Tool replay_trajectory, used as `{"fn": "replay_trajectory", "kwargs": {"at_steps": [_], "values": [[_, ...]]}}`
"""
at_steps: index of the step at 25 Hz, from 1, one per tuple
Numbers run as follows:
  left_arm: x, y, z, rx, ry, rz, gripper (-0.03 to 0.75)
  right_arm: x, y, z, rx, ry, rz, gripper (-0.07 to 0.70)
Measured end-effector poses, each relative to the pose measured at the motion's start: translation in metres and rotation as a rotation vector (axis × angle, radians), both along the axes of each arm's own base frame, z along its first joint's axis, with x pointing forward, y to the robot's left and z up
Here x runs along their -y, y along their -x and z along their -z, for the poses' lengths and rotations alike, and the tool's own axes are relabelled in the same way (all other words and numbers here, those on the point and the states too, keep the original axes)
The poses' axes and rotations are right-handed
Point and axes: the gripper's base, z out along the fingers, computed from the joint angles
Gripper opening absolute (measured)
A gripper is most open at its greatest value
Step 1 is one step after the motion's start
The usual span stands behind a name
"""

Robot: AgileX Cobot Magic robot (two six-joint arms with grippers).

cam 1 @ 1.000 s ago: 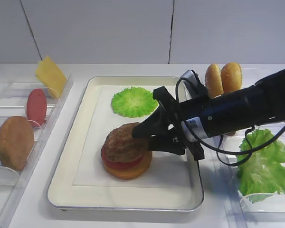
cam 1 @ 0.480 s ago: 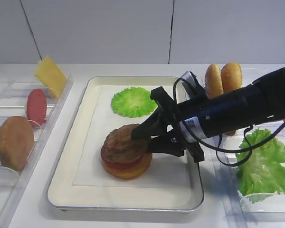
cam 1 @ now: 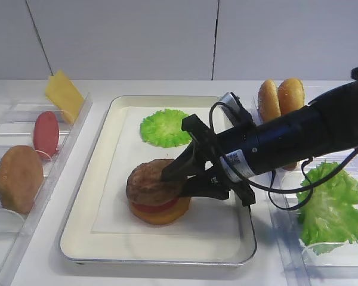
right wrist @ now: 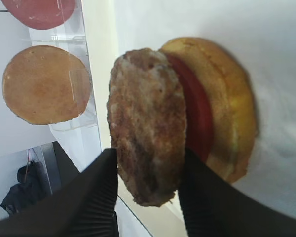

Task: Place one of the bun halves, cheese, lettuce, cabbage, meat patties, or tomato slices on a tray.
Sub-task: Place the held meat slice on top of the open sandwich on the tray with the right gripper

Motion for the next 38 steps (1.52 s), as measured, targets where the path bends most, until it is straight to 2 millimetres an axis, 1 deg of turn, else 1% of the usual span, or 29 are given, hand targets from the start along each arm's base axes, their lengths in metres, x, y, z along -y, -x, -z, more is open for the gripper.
{"fn": "replay_trajectory", "kwargs": {"at_steps": [26,31,38], "values": [[0.0,0.0,0.0,0.0,0.0,0.0,0.205,-0.0003,0.0023,-0.0002,-0.026,-0.003,-0.017,0.34],[0.0,0.0,0.0,0.0,0.0,0.0,0.205,-0.0012,-0.0013,-0.0046,-0.027,0.041,-0.064,0.34],[0.0,0.0,0.0,0.0,0.0,0.0,0.205,0.0006,-0.0036,-0.0039,-0.029,0.102,-0.078,0.34]]}}
